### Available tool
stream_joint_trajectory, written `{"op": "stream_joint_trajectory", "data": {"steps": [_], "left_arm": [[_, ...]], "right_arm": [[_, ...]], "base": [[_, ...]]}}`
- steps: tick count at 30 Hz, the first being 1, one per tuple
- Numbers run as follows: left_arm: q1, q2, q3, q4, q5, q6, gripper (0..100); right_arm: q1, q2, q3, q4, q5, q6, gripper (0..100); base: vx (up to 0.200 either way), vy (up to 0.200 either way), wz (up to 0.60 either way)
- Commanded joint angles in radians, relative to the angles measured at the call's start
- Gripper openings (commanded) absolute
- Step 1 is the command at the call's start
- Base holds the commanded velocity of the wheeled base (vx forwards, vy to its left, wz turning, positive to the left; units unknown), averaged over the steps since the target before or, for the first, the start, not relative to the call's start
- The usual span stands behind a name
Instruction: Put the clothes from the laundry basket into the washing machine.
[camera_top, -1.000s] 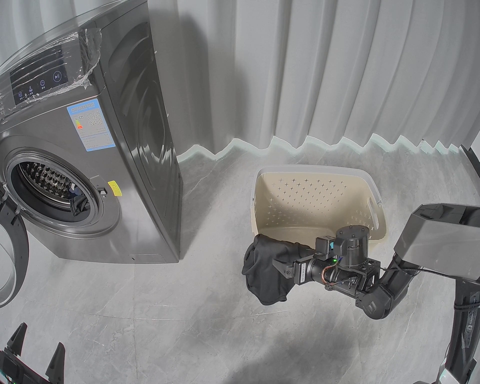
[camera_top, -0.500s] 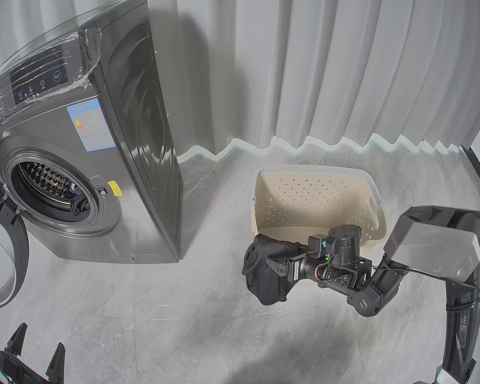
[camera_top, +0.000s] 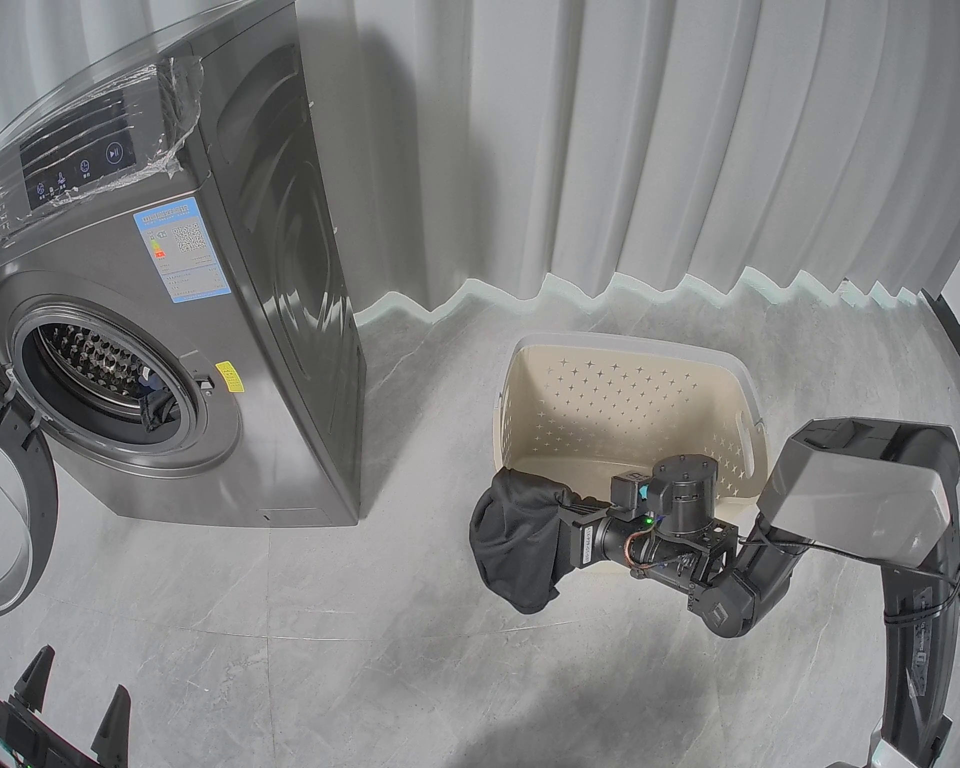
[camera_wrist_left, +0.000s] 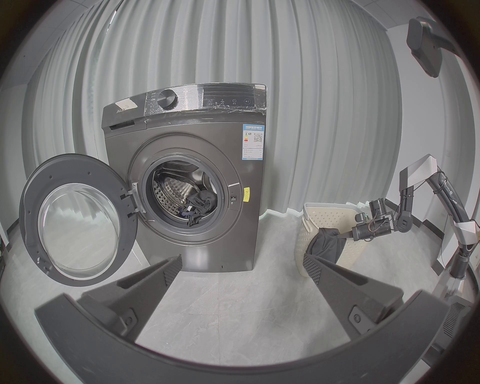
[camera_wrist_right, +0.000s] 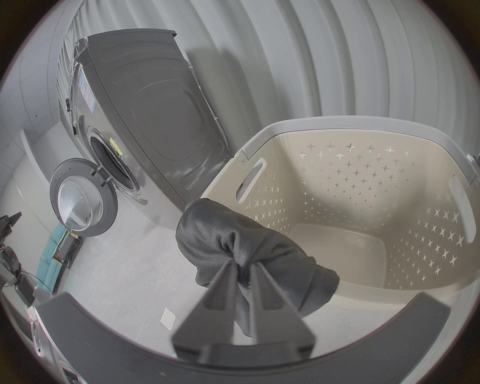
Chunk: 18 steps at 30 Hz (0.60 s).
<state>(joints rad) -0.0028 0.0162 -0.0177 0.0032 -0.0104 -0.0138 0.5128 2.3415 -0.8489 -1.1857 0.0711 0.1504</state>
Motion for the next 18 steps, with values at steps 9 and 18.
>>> {"op": "stream_joint_trajectory", "data": {"steps": [9, 18], "left_arm": [[0.000, -0.012, 0.016, 0.000, 0.001, -0.002, 100], [0.000, -0.012, 0.016, 0.000, 0.001, 0.000, 100]], "right_arm": [[0.015, -0.258, 0.171, -0.008, 0.004, -0.005, 0], [0.082, -0.623, 0.360, 0.008, -0.004, 0.001, 0]], "base": [[0.000, 0.000, 0.00], [0.000, 0.000, 0.00]]}}
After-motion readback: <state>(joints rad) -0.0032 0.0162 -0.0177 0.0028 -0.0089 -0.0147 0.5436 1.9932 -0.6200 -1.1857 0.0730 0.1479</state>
